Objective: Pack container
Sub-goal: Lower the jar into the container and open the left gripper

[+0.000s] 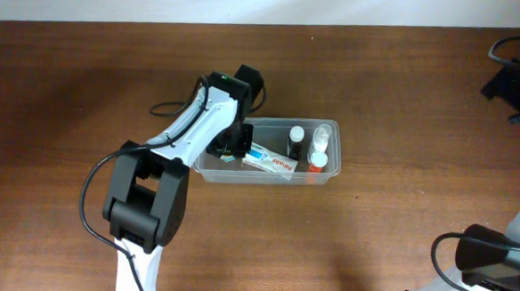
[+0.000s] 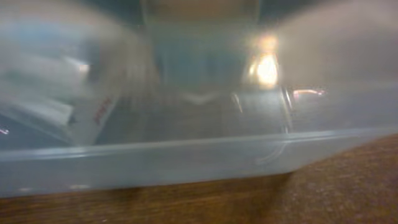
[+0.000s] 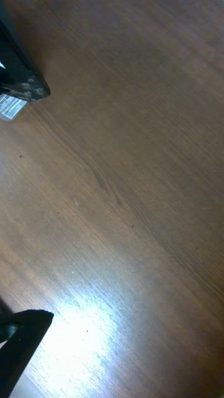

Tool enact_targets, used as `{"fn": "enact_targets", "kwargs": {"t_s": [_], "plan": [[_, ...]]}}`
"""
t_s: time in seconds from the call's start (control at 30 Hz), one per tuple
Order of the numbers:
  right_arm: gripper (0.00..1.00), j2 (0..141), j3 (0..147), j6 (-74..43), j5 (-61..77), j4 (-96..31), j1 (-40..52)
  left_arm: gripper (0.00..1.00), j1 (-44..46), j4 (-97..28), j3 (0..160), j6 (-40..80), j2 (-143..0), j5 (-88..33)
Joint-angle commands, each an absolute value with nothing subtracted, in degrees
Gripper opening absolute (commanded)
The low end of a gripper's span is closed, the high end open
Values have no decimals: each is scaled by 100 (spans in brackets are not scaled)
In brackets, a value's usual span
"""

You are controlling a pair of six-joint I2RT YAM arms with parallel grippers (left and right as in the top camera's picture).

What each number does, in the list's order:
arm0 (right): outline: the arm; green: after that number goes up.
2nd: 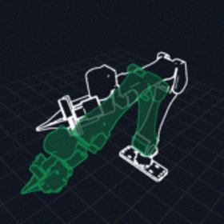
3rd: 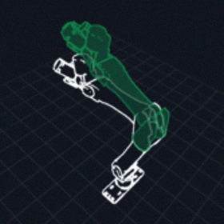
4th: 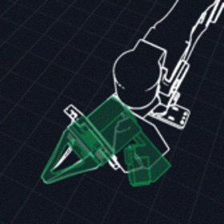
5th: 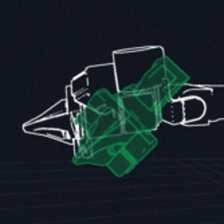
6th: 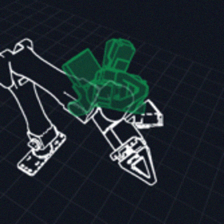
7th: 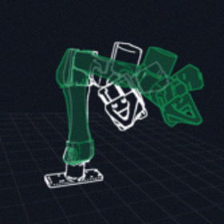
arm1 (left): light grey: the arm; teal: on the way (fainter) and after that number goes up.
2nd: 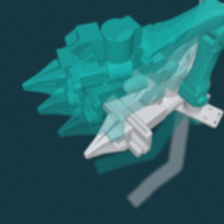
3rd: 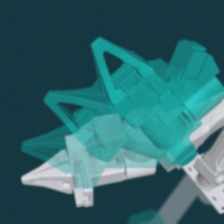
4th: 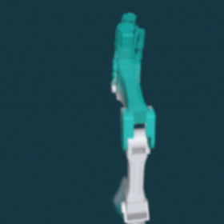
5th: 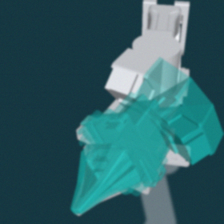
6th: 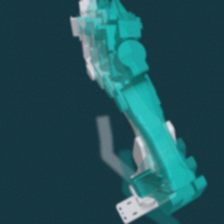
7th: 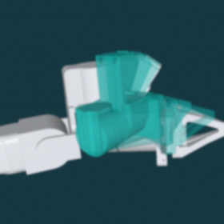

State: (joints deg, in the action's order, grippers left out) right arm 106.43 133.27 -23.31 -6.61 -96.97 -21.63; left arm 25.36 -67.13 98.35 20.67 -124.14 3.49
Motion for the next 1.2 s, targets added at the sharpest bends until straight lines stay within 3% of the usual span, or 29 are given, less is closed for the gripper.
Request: {"fn": "enact_targets", "kwargs": {"t_s": [0.0, 0.63, 1.17], "plan": [[98, 10621, 13356, -2292, -716, -9730, -2182, 35, 2508, -6563, 9598, 2307, -12300, 390], [98, 10621, 13356, -2292, -716, -9730, -2182, 36, 2508, -6302, 9376, 2399, -12300, 390], [98, 10621, 13356, -2292, -716, -9730, -2182, 49, 2508, -6302, 9376, 2399, -12300, 390]]}}
